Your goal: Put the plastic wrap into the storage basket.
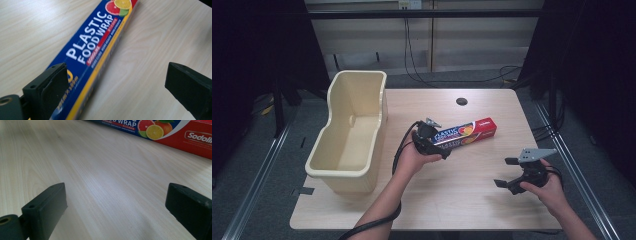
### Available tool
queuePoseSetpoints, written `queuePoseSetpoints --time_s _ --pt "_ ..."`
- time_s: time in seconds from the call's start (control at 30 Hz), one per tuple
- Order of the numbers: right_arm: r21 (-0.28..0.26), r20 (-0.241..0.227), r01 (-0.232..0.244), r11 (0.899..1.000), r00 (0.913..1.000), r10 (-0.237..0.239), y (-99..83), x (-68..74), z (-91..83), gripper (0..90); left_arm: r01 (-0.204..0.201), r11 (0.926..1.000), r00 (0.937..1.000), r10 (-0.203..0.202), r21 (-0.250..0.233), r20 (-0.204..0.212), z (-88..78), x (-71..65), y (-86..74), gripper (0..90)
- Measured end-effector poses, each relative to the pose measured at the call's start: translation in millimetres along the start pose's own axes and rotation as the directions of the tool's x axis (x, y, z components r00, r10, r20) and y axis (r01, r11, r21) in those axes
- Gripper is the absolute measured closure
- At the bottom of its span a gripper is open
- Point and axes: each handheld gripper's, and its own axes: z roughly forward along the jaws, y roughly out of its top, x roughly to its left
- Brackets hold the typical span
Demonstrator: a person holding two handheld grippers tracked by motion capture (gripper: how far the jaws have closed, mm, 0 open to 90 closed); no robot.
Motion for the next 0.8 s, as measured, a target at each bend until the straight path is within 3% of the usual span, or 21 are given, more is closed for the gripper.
queuePoseSetpoints --time_s 0.3,0.4,0.8 --pt "0.002 -0.006 0.008 1.000 1.0000 -0.008 0.0 0.7 1.3 3.5 0.008 1.0000 1.0000 -0.008 0.000 0.003 24.0 11.9 21.4 5.1" --pt "0.003 -0.007 0.008 1.000 0.9999 -0.008 0.0 0.6 1.2 3.6 -0.009 0.9999 1.0000 0.009 0.014 0.000 31.0 15.9 28.3 5.1" --pt "0.011 -0.004 0.007 1.000 1.0000 -0.007 0.0 0.8 1.7 3.8 -0.011 0.9994 0.9999 0.010 0.032 0.001 52.6 25.1 34.9 5.3"
